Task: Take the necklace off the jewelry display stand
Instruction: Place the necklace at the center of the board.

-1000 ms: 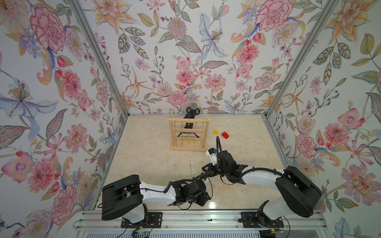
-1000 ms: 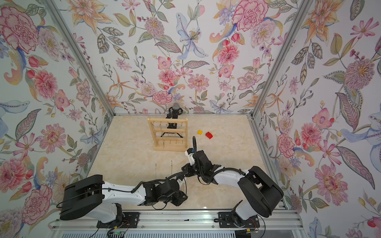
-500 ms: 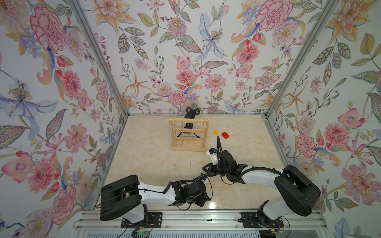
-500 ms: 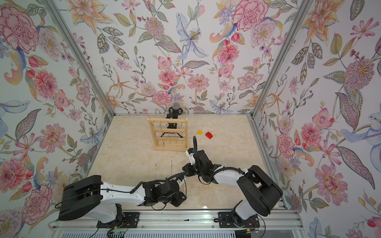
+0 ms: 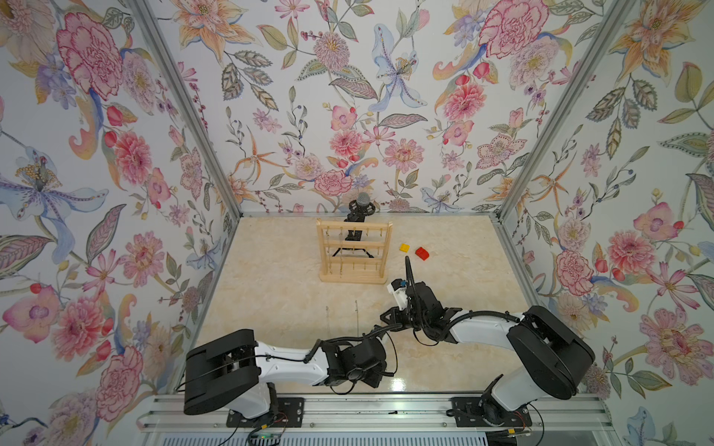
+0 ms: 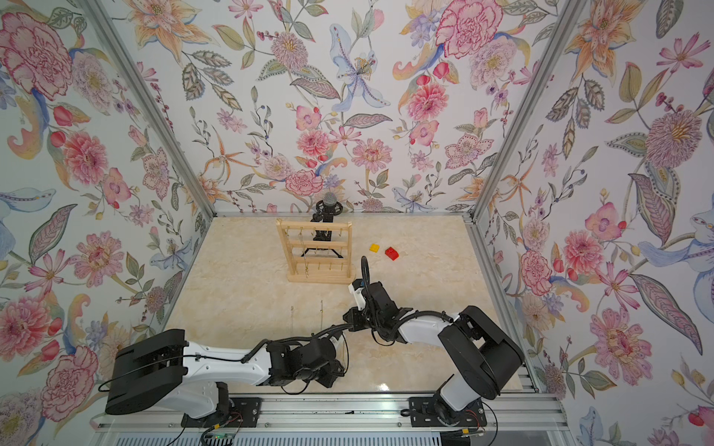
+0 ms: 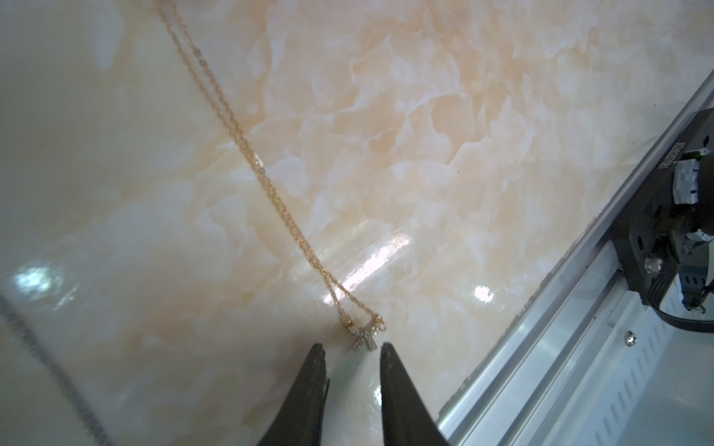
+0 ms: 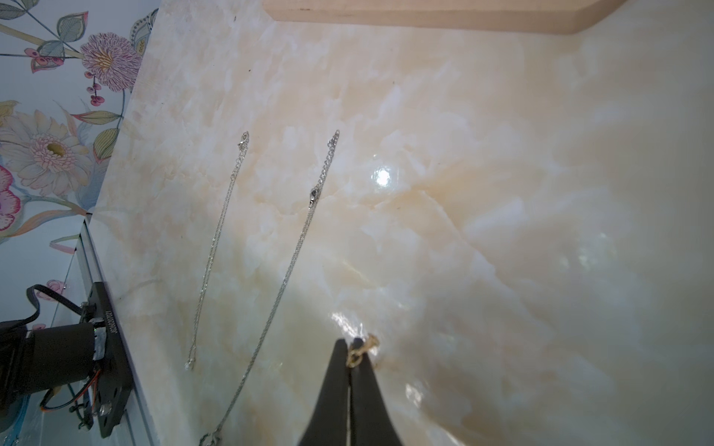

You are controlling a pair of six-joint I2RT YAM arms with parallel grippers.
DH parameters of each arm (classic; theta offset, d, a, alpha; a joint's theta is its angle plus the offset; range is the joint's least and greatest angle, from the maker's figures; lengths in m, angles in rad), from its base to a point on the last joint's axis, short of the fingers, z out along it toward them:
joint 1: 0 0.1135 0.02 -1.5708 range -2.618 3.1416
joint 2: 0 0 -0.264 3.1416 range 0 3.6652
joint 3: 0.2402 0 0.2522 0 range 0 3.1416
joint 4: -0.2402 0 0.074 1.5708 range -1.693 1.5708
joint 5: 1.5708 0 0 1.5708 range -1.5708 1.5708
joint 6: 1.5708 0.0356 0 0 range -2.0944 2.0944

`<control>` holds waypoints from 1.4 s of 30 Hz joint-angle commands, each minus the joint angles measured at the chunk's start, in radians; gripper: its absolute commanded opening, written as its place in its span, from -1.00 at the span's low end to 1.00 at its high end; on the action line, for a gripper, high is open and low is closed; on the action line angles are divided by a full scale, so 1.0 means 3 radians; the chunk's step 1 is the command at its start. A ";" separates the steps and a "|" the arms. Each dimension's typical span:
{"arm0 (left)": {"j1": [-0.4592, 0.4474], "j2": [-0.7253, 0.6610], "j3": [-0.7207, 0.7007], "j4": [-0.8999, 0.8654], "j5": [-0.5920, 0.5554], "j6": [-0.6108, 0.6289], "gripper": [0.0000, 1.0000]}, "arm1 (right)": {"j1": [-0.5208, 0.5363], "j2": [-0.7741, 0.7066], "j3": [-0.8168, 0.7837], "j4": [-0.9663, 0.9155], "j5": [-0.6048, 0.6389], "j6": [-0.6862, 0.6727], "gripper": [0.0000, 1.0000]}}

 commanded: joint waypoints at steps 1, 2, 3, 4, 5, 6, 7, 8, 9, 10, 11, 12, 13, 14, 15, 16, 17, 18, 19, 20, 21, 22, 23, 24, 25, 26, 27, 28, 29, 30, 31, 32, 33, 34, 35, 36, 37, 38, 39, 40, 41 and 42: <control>-0.0052 -0.0079 0.0037 -0.0161 -0.0123 0.0036 -0.46 | -0.0023 0.0053 0.0075 0.0078 0.0049 -0.0024 -1.00; -0.0054 -0.0086 0.0042 -0.0155 -0.0124 0.0041 -0.46 | -0.0028 0.0058 0.0075 0.0072 0.0048 -0.0027 -1.00; -0.0055 -0.0101 0.0042 -0.0150 -0.0128 0.0041 -0.46 | -0.0029 0.0063 0.0080 0.0072 0.0049 -0.0026 -1.00; -0.0057 -0.0113 0.0047 -0.0132 -0.0128 0.0037 -0.45 | -0.0035 0.0070 0.0080 0.0068 0.0047 -0.0027 -1.00; -0.0053 -0.0122 0.0043 -0.0128 -0.0131 0.0036 -0.45 | -0.0038 0.0079 0.0080 0.0068 0.0048 -0.0025 -1.00; -0.0055 -0.0129 0.0052 -0.0123 -0.0136 0.0036 -0.45 | -0.0040 0.0084 0.0085 0.0068 0.0050 -0.0026 -1.00; -0.0054 -0.0134 0.0064 -0.0121 -0.0145 0.0040 -0.45 | -0.0053 0.0093 0.0086 0.0068 0.0049 -0.0025 -1.00; -0.0055 -0.0142 0.0072 -0.0126 -0.0149 0.0041 -0.45 | -0.0054 0.0099 0.0090 0.0068 0.0053 -0.0026 -1.00; -0.0052 -0.0149 0.0082 -0.0131 -0.0170 0.0050 -0.45 | -0.0059 0.0109 0.0091 0.0068 0.0053 -0.0023 -1.00; -0.0054 -0.0150 0.0099 -0.0141 -0.0192 0.0064 -0.45 | -0.0062 0.0120 0.0096 0.0068 0.0051 -0.0025 -1.00; -0.0052 -0.0150 0.0116 -0.0153 -0.0211 0.0080 -0.45 | -0.0071 0.0128 0.0101 0.0068 0.0051 -0.0027 -1.00; -0.0055 -0.0141 0.0141 -0.0169 -0.0242 0.0113 -0.45 | -0.0072 0.0140 0.0106 0.0068 0.0046 -0.0029 -1.00; -0.0055 -0.0127 0.0170 -0.0166 -0.0254 0.0151 -0.44 | -0.0076 0.0153 0.0111 0.0070 0.0047 -0.0025 -1.00; -0.0048 -0.0105 0.0186 -0.0166 -0.0280 0.0172 -0.44 | -0.0082 0.0163 0.0116 0.0072 0.0048 -0.0025 -1.00; -0.0039 -0.0076 0.0207 -0.0171 -0.0313 0.0184 -0.44 | -0.0091 0.0176 0.0121 0.0073 0.0048 -0.0029 -1.00; -0.0025 -0.0042 0.0216 -0.0157 -0.0324 0.0189 -0.44 | -0.0092 0.0189 0.0124 0.0074 0.0048 -0.0026 -1.00; -0.0024 -0.0012 0.0226 -0.0129 -0.0324 0.0190 -0.44 | -0.0099 0.0201 0.0129 0.0082 0.0046 -0.0026 -1.00; -0.0022 0.0017 0.0236 -0.0111 -0.0335 0.0190 -0.45 | -0.0102 0.0214 0.0135 0.0084 0.0041 -0.0025 -1.00; -0.0024 0.0045 0.0256 -0.0102 -0.0340 0.0197 -0.45 | -0.0110 0.0226 0.0142 0.0078 0.0036 -0.0031 -1.00; -0.0020 0.0067 0.0279 -0.0107 -0.0351 0.0211 -0.46 | -0.0111 0.0238 0.0151 0.0075 0.0033 -0.0030 -1.00; -0.0024 0.0102 0.0323 -0.0142 -0.0376 0.0229 -0.48 | -0.0115 0.0245 0.0159 0.0069 0.0027 -0.0040 -1.00; -0.0022 0.0135 0.0364 -0.0180 -0.0403 0.0252 -0.49 | -0.0116 0.0251 0.0167 0.0064 0.0027 -0.0043 -1.00; -0.0019 0.0166 0.0395 -0.0212 -0.0423 0.0273 -0.51 | -0.0112 0.0256 0.0167 0.0063 0.0028 -0.0045 -1.00; -0.0020 0.0206 0.0436 -0.0252 -0.0445 0.0295 -0.52 | -0.0121 0.0254 0.0167 0.0064 0.0028 -0.0045 -1.00; -0.0022 0.0241 0.0467 -0.0277 -0.0448 0.0313 -0.53 | -0.0119 0.0262 0.0167 0.0068 0.0024 -0.0045 -1.00; -0.0023 0.0265 0.0484 -0.0278 -0.0433 0.0329 -0.53 | -0.0125 0.0263 0.0167 0.0067 0.0028 -0.0048 -1.00; -0.0022 0.0286 0.0496 -0.0280 -0.0421 0.0336 -0.54 | -0.0123 0.0264 0.0167 0.0068 0.0022 -0.0047 -1.00; -0.0020 0.0303 0.0505 -0.0290 -0.0423 0.0343 -0.55 | -0.0123 0.0270 0.0167 0.0073 0.0021 -0.0045 -1.00; -0.0024 0.0310 0.0513 -0.0305 -0.0421 0.0347 -0.56 | -0.0123 0.0269 0.0167 0.0073 0.0020 -0.0048 -1.00; -0.0021 0.0313 0.0520 -0.0316 -0.0425 0.0357 -0.59 | -0.0122 0.0270 0.0167 0.0070 0.0015 -0.0046 -1.00; -0.0022 0.0313 0.0521 -0.0332 -0.0428 0.0363 -0.60 | -0.0130 0.0277 0.0167 0.0072 0.0018 -0.0045 -1.00; -0.0023 0.0310 0.0523 -0.0349 -0.0440 0.0367 -0.60 | -0.0129 0.0281 0.0165 0.0075 0.0016 -0.0046 -1.00; -0.0024 0.0430 0.0537 -0.0376 -0.0449 0.0371 -0.61 | -0.0135 0.0283 0.0167 0.0075 0.0012 -0.0045 -1.00; -0.0024 0.0447 0.0548 -0.0394 -0.0450 0.0379 -0.62 | -0.0141 0.0289 0.0167 0.0081 0.0012 -0.0047 -1.00; -0.0024 0.0464 0.0554 -0.0403 -0.0445 0.0381 -0.64 | -0.0145 0.0293 0.0167 0.0084 0.0005 -0.0048 -1.00; -0.0030 0.0468 0.0549 -0.0401 -0.0428 0.0379 -0.65 | -0.0155 0.0296 0.0167 0.0086 -0.0001 -0.0046 -1.00; -0.0029 0.0478 0.0540 -0.0396 -0.0414 0.0379 -0.65 | -0.0157 0.0300 0.0165 0.0089 -0.0002 -0.0047 -1.00; -0.0038 0.0479 0.0534 -0.0394 -0.0398 0.0375 -0.66 | -0.0162 0.0302 0.0172 0.0090 -0.0004 -0.0046 -1.00; -0.0037 0.0480 0.0529 -0.0399 -0.0378 0.0374 -0.67 | -0.0163 0.0304 0.0172 0.0089 -0.0008 -0.0046 -1.00; -0.0044 0.0484 0.0521 -0.0397 -0.0369 0.0367 -0.67 | -0.0176 0.0309 0.0177 0.0089 -0.0015 -0.0045 -1.00; -0.0051 0.0478 0.0515 -0.0400 -0.0364 0.0363 -0.68 | -0.0178 0.0316 0.0176 0.0090 -0.0018 -0.0046 -1.00; -0.0059 0.0482 0.0505 -0.0397 -0.0358 0.0355 -0.68 | -0.0176 0.0322 0.0183 0.0097 -0.0023 -0.0046 -1.00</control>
